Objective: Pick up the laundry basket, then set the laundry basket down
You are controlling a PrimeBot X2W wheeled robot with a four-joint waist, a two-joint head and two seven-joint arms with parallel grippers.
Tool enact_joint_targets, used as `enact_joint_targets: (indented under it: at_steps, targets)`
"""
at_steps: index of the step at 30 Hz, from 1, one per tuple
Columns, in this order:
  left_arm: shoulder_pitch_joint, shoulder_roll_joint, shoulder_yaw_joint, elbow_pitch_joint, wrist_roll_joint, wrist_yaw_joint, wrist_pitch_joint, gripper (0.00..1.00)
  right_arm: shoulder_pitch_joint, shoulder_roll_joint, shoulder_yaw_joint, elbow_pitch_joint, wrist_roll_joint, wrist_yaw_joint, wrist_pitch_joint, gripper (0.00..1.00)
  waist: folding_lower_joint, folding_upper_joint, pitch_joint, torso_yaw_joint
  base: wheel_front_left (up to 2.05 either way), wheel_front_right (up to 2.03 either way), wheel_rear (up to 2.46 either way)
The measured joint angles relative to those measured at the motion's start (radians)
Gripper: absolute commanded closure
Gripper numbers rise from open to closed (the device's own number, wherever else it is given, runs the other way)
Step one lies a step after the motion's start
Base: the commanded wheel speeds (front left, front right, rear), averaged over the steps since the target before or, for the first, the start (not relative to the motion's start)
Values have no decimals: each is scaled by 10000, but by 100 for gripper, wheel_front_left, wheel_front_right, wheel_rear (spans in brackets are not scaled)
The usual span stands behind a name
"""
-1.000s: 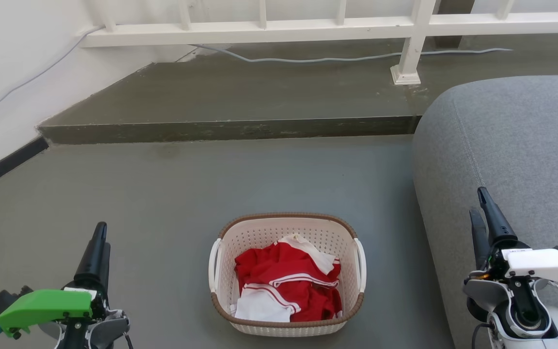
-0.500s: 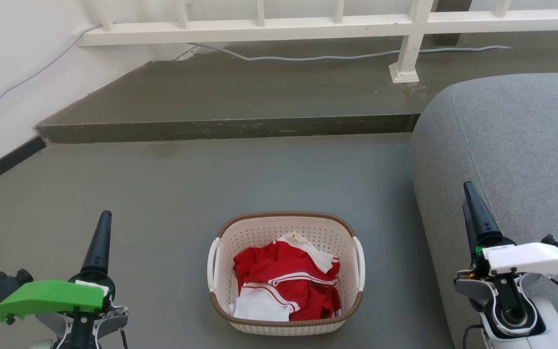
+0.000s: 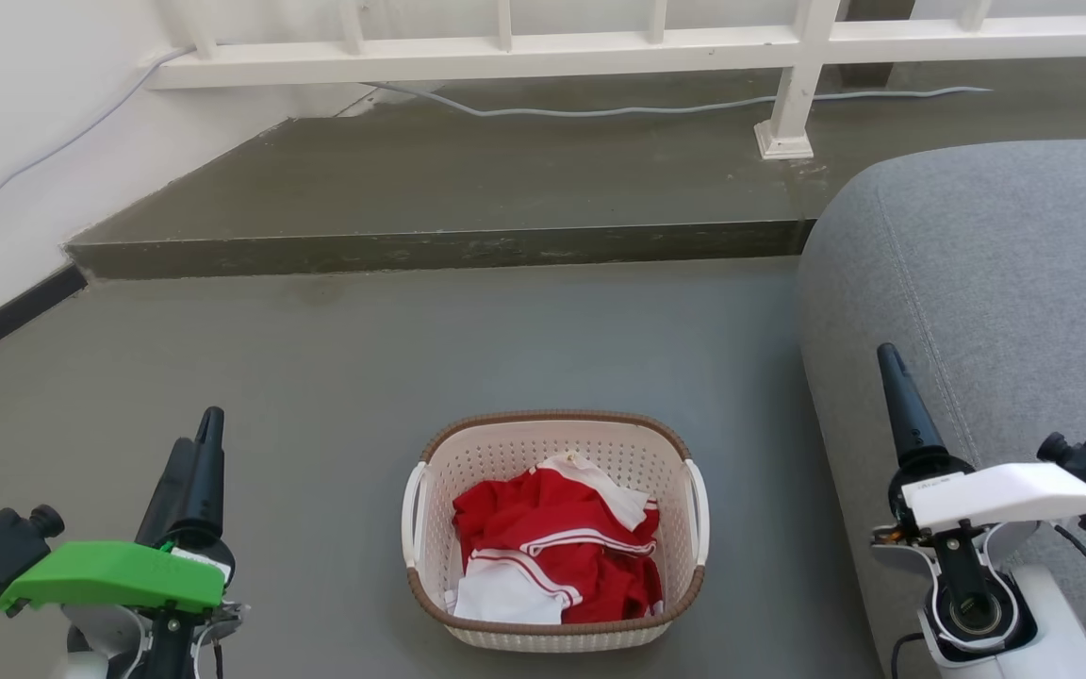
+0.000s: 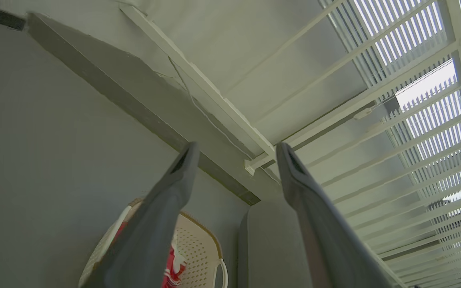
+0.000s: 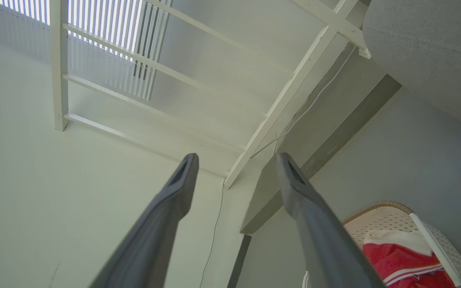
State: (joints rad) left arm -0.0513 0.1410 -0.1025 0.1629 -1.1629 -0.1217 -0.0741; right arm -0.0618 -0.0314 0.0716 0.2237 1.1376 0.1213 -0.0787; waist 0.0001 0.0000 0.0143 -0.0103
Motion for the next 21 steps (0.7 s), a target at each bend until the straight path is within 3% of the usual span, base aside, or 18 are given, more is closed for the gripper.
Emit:
enact_joint_targets:
  at_steps: [12,21]
  targets:
    - [0,123,-320,-40,1632,2,-431,0,-129,-21,410,-182,-2359,-190,-370,0,0,0,34,-2,0,0,0]
    - [-1,138,-454,-221,3181,2,-765,0,-134,-48,851,-282,-3975,-558,-736,0,0,0,90,-9,0,0,0]
